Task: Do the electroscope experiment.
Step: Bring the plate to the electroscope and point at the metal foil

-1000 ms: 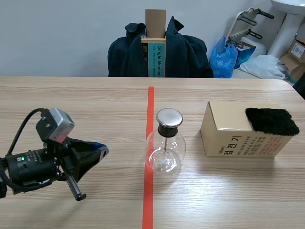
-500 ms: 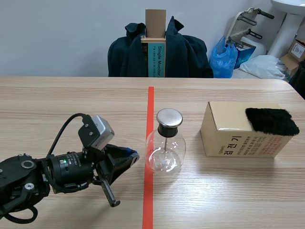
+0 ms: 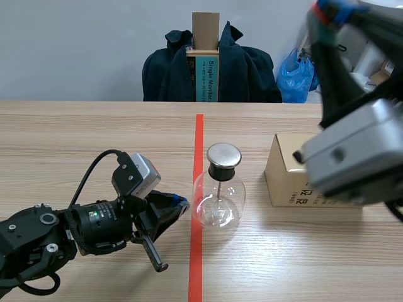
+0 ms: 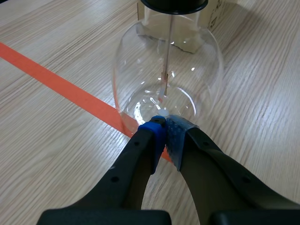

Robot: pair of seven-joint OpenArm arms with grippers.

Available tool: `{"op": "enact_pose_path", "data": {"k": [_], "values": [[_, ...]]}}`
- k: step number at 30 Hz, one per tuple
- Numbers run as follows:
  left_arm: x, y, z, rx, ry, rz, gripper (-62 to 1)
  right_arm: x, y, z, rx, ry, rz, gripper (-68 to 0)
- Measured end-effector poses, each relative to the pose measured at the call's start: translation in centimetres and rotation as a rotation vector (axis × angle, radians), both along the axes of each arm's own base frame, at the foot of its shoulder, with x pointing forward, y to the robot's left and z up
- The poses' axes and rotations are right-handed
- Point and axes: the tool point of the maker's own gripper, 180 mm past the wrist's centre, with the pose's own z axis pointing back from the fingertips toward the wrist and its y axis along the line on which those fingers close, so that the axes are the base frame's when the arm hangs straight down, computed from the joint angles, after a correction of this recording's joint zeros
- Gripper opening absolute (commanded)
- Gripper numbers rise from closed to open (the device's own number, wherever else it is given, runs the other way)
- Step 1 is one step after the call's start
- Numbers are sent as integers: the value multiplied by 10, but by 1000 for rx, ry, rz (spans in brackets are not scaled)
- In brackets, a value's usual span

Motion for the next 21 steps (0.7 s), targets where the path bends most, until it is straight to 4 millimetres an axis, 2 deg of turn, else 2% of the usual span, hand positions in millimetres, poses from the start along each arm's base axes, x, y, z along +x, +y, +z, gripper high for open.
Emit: {"op": "enact_pose_path", "data": {"k": [5,12,17,21], "values": [[0,0,0,0,0,0,-590,2,14,-62,-143,107,-18,-669],[0,0,0,0,0,0,-590,5,13,-117,-287,212,-37,-669],[0,0,0,1,0,0,-590,22,1,-143,-359,253,-108,-669],[0,0,0,1,0,0,-590,34,-10,-154,-393,271,-169,-669]]}}
